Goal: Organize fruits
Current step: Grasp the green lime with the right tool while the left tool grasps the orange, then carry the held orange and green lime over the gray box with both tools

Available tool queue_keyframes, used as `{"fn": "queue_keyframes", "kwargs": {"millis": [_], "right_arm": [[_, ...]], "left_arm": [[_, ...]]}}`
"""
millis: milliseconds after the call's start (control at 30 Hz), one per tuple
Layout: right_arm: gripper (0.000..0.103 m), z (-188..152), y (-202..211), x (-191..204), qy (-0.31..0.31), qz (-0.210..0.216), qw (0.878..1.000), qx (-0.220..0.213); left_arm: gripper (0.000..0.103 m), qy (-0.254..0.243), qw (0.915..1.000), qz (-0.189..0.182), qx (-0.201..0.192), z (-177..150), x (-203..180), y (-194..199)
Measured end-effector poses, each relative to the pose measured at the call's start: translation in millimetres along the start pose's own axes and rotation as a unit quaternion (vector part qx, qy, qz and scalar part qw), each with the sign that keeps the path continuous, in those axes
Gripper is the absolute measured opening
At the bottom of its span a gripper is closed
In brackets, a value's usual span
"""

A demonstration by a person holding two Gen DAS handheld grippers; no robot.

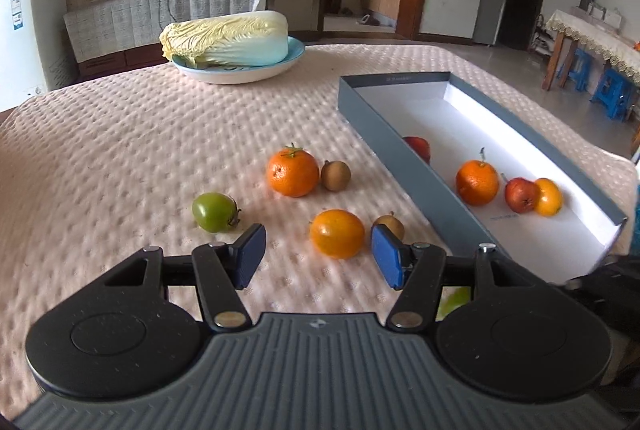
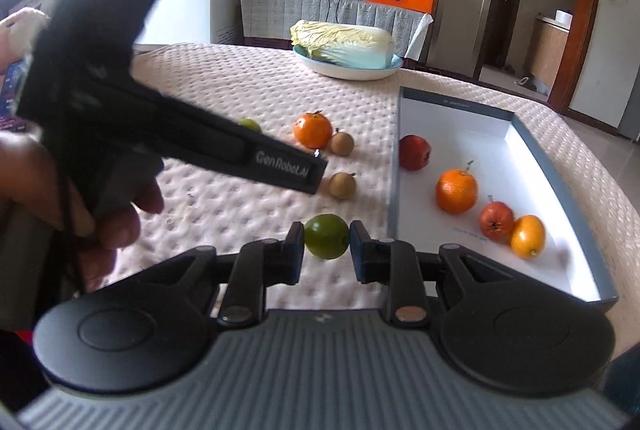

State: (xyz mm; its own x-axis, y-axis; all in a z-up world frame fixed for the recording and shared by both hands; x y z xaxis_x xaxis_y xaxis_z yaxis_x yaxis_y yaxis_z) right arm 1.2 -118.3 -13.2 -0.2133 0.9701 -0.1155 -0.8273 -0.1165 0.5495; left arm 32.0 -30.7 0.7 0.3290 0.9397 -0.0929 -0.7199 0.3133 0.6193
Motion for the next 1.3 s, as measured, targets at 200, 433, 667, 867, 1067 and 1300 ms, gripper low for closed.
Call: {"fn": "queue_keyframes", "kwargs": {"millis": [200,433,667,867,1067,1300], "right_arm": [[0.027,0.1,5.2,-17.0,-0.015,0.01,1.0,-0.002],[0.027,1.0,7.8,-19.8,-0.011,0.016,1.0,-0.01],[0.027,3.6,11.7,-22.0,-0.019,0.023,0.999,-0.021],[0.027,5.5,14.6,-19.7,-0.014,0.023,0.999,-0.03],[0.027,7.4,18.3,-17.6,-0.018,0.032,0.999,-0.037],[0.027,9.6,27.0,-13.2,-0.016,0.054,0.997,-0.049]], "left_arm": [[0.064,0.015,0.9999,0.0,0.002,2.4,-5.4,-14.4],[0.05,0.026,0.9994,0.012,0.017,1.4,-6.0,-30.4],[0.038,0.032,0.9994,0.007,0.015,1.1,-2.5,-28.5],[0.038,0.041,0.999,0.017,0.006,5.8,3.3,-18.0],[0.038,0.039,0.9988,0.028,0.004,9.7,8.5,-6.4],[0.038,0.039,0.9985,0.038,-0.003,12.4,9.6,5.3]]}}
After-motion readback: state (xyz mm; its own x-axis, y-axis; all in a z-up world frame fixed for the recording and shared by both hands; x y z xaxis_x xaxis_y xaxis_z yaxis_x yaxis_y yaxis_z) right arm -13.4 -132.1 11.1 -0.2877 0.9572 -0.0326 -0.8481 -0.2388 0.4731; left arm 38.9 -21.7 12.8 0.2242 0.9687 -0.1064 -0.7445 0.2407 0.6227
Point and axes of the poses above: each gripper's, at about its wrist camera, not at the fingertips, and y roughly against the way its jaws point, x to its left, z to its top, the point moved 1 cm from there along -y, roughly the way its jaws point, and after that the axes turned 3 degrees about -z, right-handed, at the moved point
